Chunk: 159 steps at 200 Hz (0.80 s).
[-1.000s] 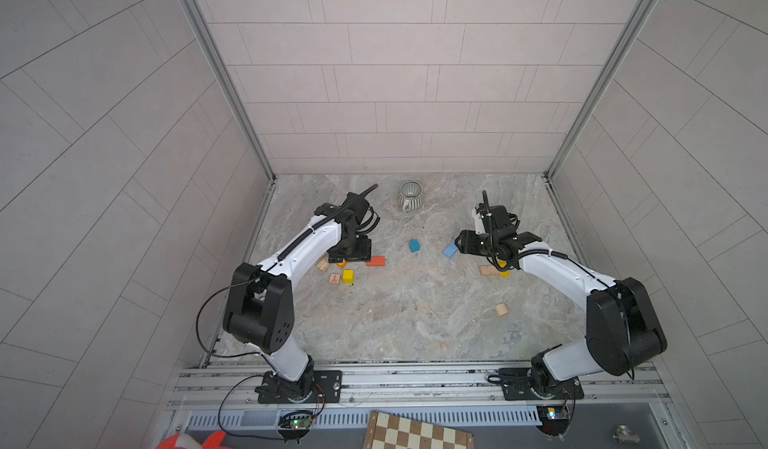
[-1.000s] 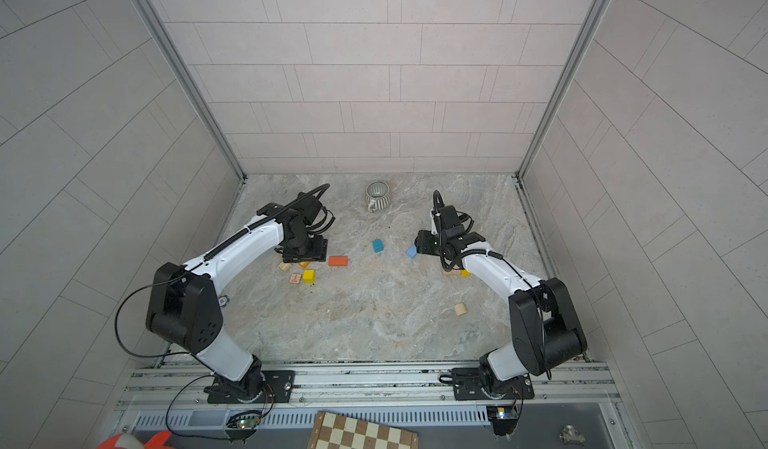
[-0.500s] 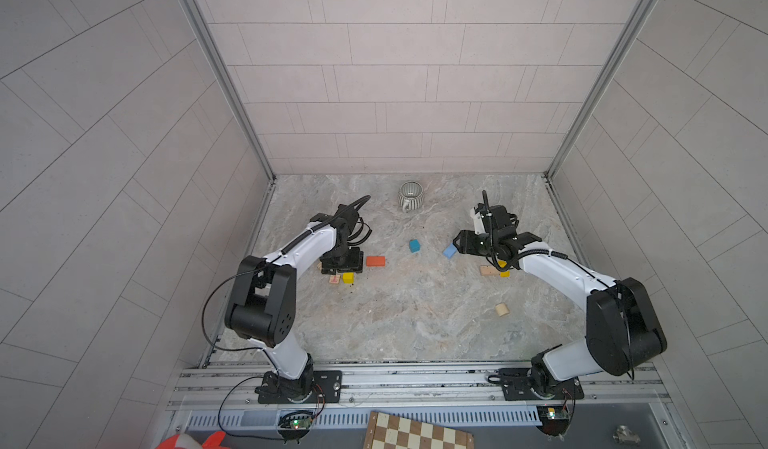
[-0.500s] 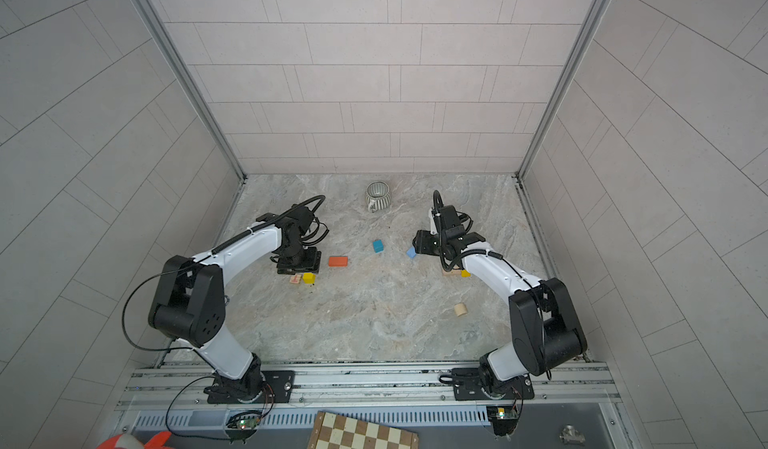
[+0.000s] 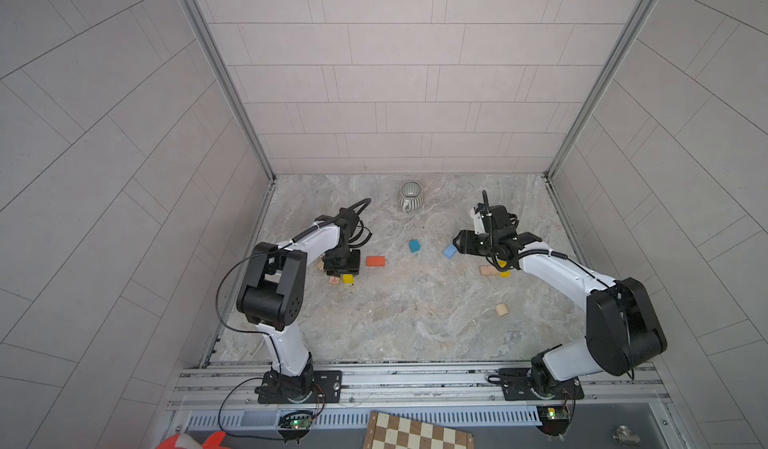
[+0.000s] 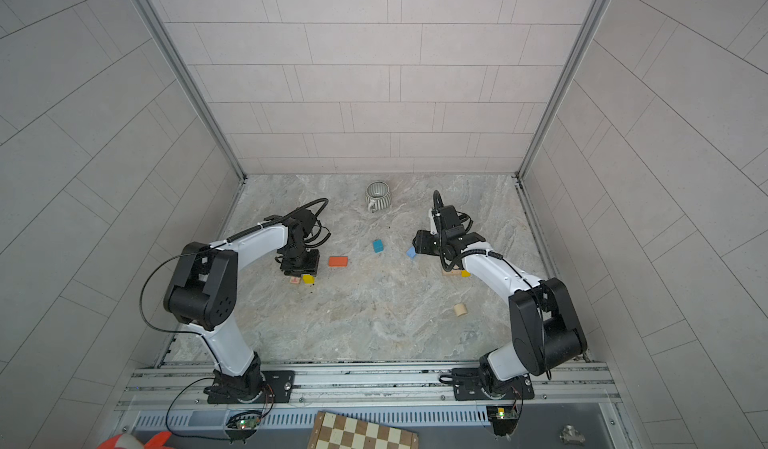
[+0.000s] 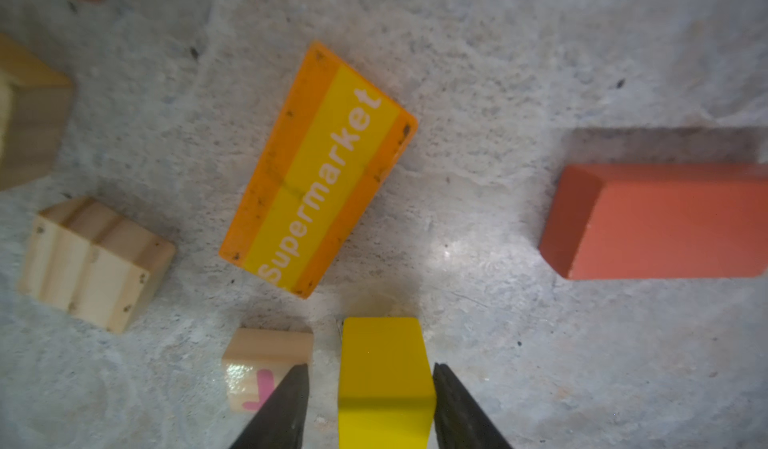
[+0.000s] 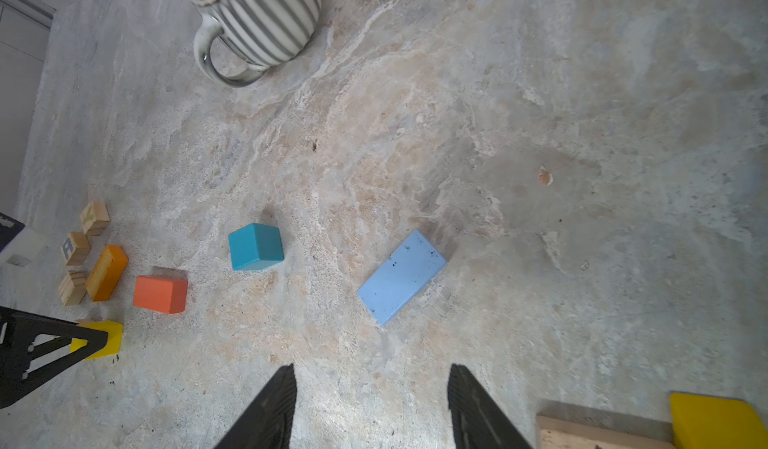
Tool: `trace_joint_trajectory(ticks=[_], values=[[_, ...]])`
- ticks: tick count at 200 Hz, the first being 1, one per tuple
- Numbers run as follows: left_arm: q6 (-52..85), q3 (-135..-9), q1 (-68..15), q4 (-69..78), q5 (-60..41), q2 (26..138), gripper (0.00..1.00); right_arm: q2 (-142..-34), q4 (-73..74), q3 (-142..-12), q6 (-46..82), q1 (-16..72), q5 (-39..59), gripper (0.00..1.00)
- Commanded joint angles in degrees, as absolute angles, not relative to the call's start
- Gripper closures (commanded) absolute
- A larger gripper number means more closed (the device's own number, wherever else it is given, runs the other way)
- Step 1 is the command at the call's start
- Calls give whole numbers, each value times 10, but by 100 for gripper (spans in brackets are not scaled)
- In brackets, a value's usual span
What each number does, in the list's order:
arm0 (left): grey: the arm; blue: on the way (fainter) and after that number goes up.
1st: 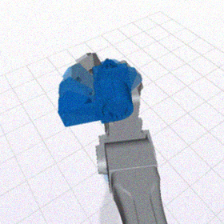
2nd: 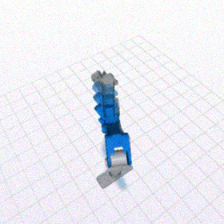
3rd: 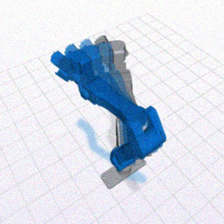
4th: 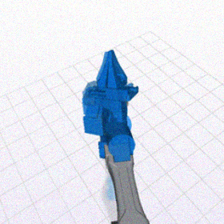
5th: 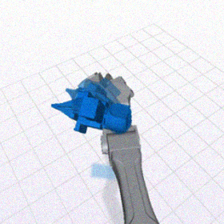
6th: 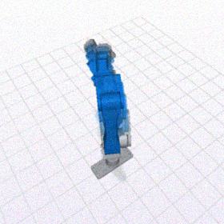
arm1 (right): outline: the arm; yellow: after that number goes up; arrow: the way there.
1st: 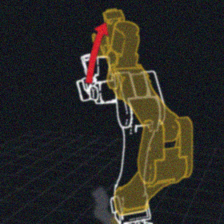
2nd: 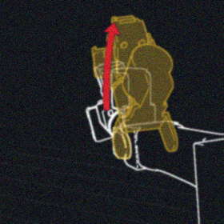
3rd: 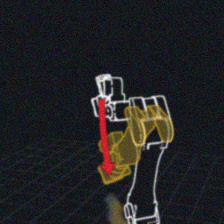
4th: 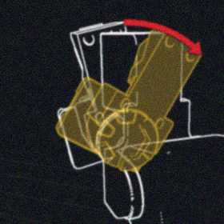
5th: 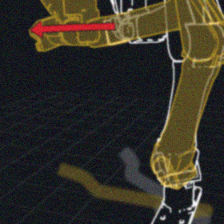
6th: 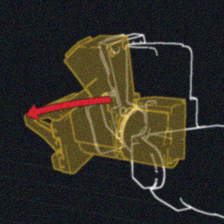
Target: Build the wood block tower
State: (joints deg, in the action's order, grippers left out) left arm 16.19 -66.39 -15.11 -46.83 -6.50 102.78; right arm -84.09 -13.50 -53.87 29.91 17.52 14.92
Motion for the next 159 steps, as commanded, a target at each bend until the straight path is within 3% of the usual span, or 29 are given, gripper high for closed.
trace_joint_trajectory(ticks=[1,57,112,159], values=[[161,-661,-148,-473,-60,1032,50,-826,-128,-530,306,177,152,40],[172,-653,-148,-474,-57,1016,65,-822,-127,-528,308,179,154,40],[216,-683,-161,-518,-54,961,67,-825,-127,-528,307,180,152,40],[266,-798,-212,-573,-77,947,66,-837,-127,-529,314,172,157,40]])
